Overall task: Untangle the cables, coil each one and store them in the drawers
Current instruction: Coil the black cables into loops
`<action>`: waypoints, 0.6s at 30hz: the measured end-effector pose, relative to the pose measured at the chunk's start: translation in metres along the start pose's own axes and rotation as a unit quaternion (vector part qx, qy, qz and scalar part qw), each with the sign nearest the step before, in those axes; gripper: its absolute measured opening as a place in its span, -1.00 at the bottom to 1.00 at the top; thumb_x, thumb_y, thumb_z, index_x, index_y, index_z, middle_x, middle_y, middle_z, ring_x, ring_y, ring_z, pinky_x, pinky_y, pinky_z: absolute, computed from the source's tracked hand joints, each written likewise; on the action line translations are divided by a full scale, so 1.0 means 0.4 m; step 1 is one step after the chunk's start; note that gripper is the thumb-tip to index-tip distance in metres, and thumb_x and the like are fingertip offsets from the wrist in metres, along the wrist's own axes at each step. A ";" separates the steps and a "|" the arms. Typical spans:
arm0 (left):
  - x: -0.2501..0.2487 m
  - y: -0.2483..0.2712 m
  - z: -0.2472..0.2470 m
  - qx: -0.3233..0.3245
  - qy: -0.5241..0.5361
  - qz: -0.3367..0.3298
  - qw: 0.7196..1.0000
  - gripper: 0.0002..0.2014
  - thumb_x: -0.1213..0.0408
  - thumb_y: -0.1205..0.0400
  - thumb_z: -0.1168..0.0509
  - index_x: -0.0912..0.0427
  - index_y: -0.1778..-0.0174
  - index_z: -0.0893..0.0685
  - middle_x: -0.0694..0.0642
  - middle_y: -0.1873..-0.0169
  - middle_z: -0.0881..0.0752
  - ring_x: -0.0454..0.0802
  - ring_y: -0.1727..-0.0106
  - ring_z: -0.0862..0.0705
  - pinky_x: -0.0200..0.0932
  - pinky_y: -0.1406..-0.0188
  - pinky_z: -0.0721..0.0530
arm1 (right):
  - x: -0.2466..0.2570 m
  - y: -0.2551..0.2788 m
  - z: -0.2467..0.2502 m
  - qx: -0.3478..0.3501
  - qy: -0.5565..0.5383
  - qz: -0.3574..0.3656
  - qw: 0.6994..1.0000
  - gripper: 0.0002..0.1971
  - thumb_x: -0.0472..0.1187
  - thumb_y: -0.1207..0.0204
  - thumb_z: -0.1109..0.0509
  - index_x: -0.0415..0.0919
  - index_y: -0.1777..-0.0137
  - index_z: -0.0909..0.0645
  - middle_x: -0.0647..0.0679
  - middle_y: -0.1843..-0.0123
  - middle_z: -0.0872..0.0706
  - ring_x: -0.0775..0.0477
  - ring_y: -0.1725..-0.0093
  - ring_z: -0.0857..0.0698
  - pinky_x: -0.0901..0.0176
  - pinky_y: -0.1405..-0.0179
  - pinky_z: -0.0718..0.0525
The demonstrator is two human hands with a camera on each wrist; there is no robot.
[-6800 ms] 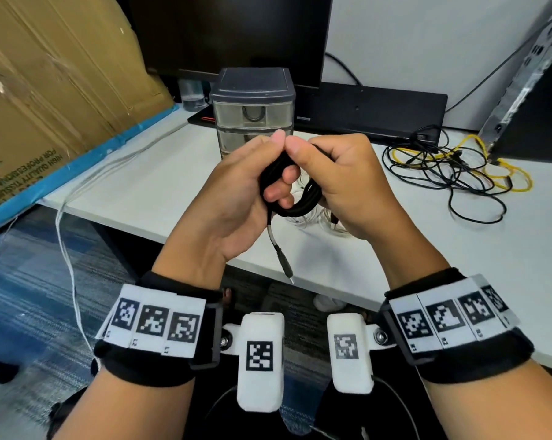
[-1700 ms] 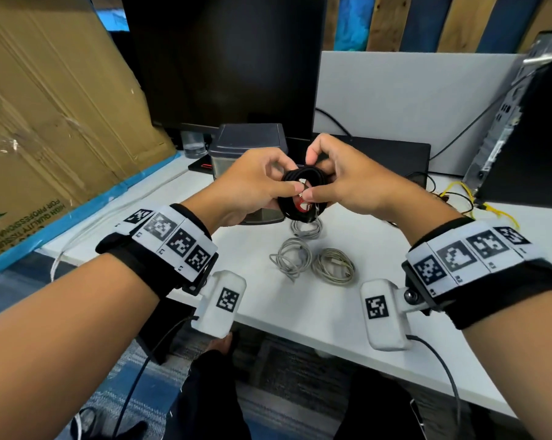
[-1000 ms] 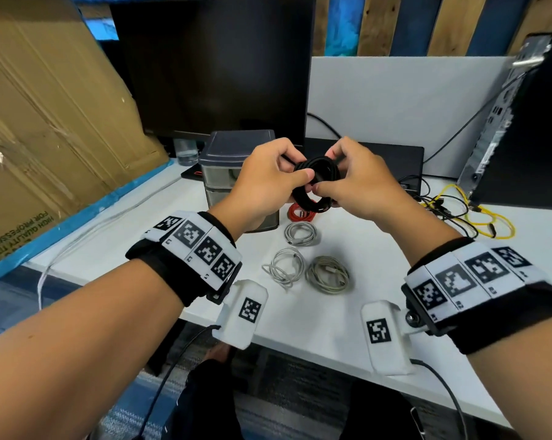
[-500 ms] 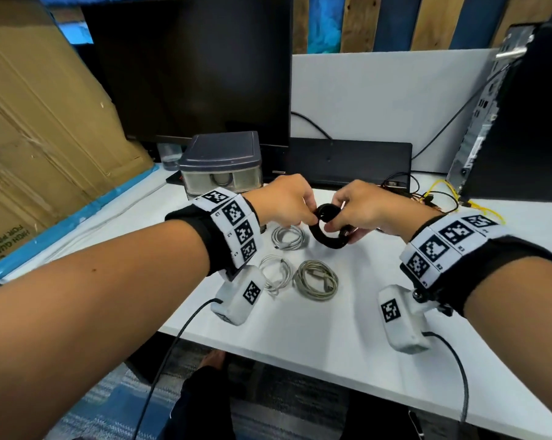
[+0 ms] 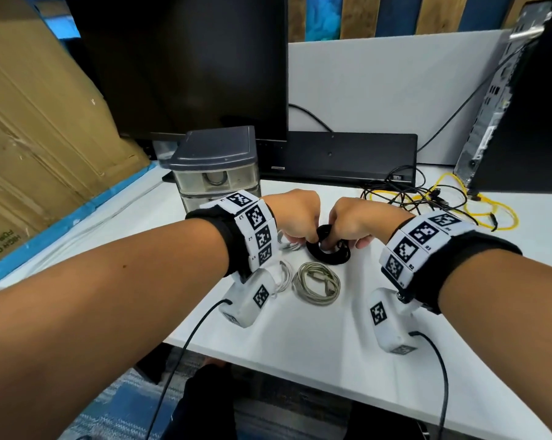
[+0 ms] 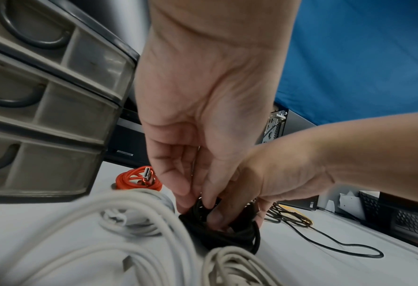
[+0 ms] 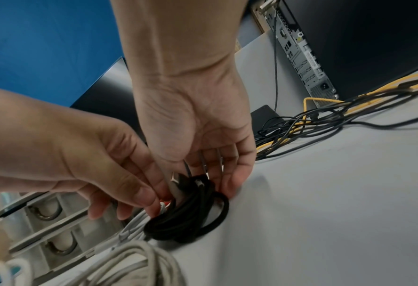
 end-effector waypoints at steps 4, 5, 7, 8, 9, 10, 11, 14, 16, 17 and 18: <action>0.002 0.000 0.000 0.001 0.023 0.004 1.000 -0.83 0.29 -0.66 -0.48 0.30 -0.08 -0.84 0.17 0.21 -0.86 -0.14 0.46 -0.71 -0.37 0.52 -0.66 | -0.001 0.000 0.001 0.008 -0.018 -0.004 1.000 -0.59 -0.04 -0.46 -0.65 -0.28 -0.18 -0.70 -0.23 -0.10 -0.82 -0.19 -0.04 -0.84 0.11 0.14 -0.79; 0.002 0.001 0.000 0.000 0.027 0.003 1.000 -0.83 0.29 -0.66 -0.48 0.30 -0.08 -0.84 0.18 0.20 -0.87 -0.14 0.45 -0.71 -0.39 0.54 -0.63 | -0.002 0.000 0.001 0.006 -0.019 -0.005 1.000 -0.60 -0.04 -0.47 -0.65 -0.27 -0.18 -0.70 -0.23 -0.10 -0.82 -0.18 0.00 -0.84 0.11 0.13 -0.78; 0.002 0.002 -0.001 0.001 0.039 0.006 0.999 -0.83 0.29 -0.67 -0.47 0.31 -0.08 -0.84 0.20 0.16 -0.87 -0.10 0.42 -0.73 -0.39 0.49 -0.66 | -0.006 -0.001 -0.002 0.002 -0.018 -0.005 1.000 -0.61 -0.04 -0.46 -0.64 -0.25 -0.16 -0.70 -0.22 -0.10 -0.82 -0.17 0.01 -0.83 0.09 0.10 -0.79; 0.003 0.003 -0.002 0.003 0.047 0.008 0.999 -0.82 0.28 -0.67 -0.47 0.32 -0.07 -0.84 0.22 0.14 -0.88 -0.08 0.39 -0.75 -0.37 0.44 -0.69 | -0.008 0.001 -0.002 0.001 -0.021 -0.004 1.000 -0.62 -0.03 -0.47 -0.64 -0.23 -0.16 -0.70 -0.21 -0.09 -0.82 -0.17 0.01 -0.83 0.09 0.11 -0.79; 0.002 0.005 -0.001 0.005 0.053 0.010 0.999 -0.82 0.28 -0.67 -0.47 0.33 -0.07 -0.84 0.23 0.13 -0.88 -0.05 0.35 -0.77 -0.34 0.39 -0.72 | -0.010 0.003 -0.002 0.003 -0.028 -0.004 1.000 -0.64 -0.03 -0.48 -0.62 -0.22 -0.16 -0.69 -0.20 -0.09 -0.81 -0.16 0.02 -0.83 0.10 0.13 -0.78; 0.001 0.006 0.002 0.005 0.060 0.011 0.998 -0.81 0.27 -0.67 -0.46 0.35 -0.06 -0.84 0.24 0.12 -0.88 -0.01 0.31 -0.80 -0.31 0.36 -0.75 | -0.013 0.005 0.001 0.005 -0.039 -0.003 0.999 -0.66 -0.04 -0.51 -0.60 -0.21 -0.16 -0.68 -0.18 -0.10 -0.81 -0.15 0.00 -0.82 0.11 0.15 -0.77; 0.000 0.005 0.006 0.004 0.069 0.011 0.998 -0.80 0.27 -0.67 -0.45 0.36 -0.05 -0.84 0.24 0.11 -0.88 0.05 0.24 -0.84 -0.28 0.32 -0.77 | -0.016 0.008 0.004 0.006 -0.051 0.000 0.999 -0.69 -0.05 -0.55 -0.57 -0.19 -0.18 -0.67 -0.16 -0.11 -0.80 -0.14 -0.04 -0.82 0.11 0.14 -0.75; -0.016 -0.004 0.024 -0.033 0.110 0.004 0.993 -0.81 0.30 -0.69 -0.40 0.37 -0.02 -0.83 0.26 0.09 -0.87 0.14 0.09 -0.88 -0.19 0.32 -0.82 | -0.036 0.020 0.027 -0.014 -0.084 0.012 0.996 -0.77 -0.17 -0.62 -0.45 -0.20 -0.23 -0.64 -0.16 -0.13 -0.79 -0.13 -0.12 -0.82 0.05 0.01 -0.75; -0.045 -0.014 0.036 -0.073 0.140 -0.005 0.987 -0.82 0.32 -0.69 -0.37 0.34 -0.04 -0.83 0.25 0.06 -0.87 0.12 0.08 -0.88 -0.20 0.33 -0.82 | -0.060 0.027 0.049 -0.044 -0.103 0.014 0.994 -0.80 -0.23 -0.63 -0.41 -0.22 -0.22 -0.65 -0.17 -0.10 -0.79 -0.13 -0.08 -0.83 0.01 -0.04 -0.78; -0.062 -0.023 0.039 -0.086 0.149 -0.010 0.985 -0.82 0.33 -0.69 -0.35 0.33 -0.05 -0.82 0.24 0.04 -0.86 0.13 0.04 -0.87 -0.16 0.26 -0.84 | -0.077 0.029 0.064 -0.070 -0.113 0.015 0.991 -0.82 -0.26 -0.62 -0.39 -0.23 -0.19 -0.67 -0.18 -0.07 -0.80 -0.14 -0.05 -0.83 -0.01 -0.04 -0.79; -0.080 -0.034 0.041 -0.093 0.149 -0.014 0.984 -0.82 0.33 -0.69 -0.34 0.32 -0.06 -0.82 0.25 0.02 -0.86 0.14 0.01 -0.87 -0.11 0.18 -0.85 | -0.097 0.031 0.083 -0.104 -0.119 0.013 0.987 -0.83 -0.28 -0.61 -0.38 -0.25 -0.16 -0.70 -0.20 -0.05 -0.81 -0.17 -0.03 -0.83 -0.03 -0.03 -0.80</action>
Point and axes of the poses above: each hand's wrist, its own y-axis away from the middle knuckle, its own z-axis out of the back of the hand, x = y × z, the point moved 1 cm from there along -y, towards the middle knuckle
